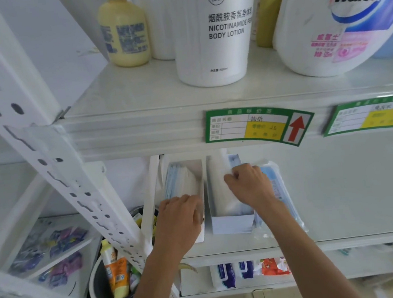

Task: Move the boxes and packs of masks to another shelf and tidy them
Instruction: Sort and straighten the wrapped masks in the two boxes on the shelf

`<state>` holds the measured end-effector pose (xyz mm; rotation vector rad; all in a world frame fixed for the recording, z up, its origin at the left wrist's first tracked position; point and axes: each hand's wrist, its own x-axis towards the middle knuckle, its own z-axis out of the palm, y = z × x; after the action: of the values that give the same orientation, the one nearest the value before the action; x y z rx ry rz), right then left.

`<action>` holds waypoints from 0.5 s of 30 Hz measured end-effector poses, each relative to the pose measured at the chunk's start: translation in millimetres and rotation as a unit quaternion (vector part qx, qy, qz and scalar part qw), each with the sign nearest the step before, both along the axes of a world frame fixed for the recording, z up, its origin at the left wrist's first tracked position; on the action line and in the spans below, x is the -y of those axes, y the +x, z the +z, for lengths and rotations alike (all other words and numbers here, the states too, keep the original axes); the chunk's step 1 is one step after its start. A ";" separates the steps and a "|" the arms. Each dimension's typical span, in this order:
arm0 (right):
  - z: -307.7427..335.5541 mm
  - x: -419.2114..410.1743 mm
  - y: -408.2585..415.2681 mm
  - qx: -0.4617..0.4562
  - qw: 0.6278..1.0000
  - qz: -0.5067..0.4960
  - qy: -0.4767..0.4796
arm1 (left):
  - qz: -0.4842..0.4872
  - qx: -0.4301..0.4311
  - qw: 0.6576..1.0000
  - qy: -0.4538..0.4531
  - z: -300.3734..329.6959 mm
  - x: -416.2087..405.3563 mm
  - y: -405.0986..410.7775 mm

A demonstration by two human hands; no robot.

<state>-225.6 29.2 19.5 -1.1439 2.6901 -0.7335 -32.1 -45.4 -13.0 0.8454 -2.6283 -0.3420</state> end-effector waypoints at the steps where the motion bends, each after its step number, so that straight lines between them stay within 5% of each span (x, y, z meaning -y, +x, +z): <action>1: 8.0 -1.9 -3.4 0.010 1.000 -0.009 -0.018 | 0.001 0.023 1.000 -0.002 -0.8 0.6 2.2; 8: 52.4 6.9 19.6 0.003 0.984 0.028 -0.178 | 0.037 0.038 0.999 0.004 -6.9 -1.5 1.8; 15: 31.2 23.1 34.7 -0.004 0.996 0.047 -0.076 | 0.073 -0.040 0.994 0.077 -6.4 -1.6 4.3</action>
<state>-190.9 6.0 50.7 -1.2985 2.6036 -0.9344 -27.8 -43.8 -19.4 1.0444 -2.4732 -0.5326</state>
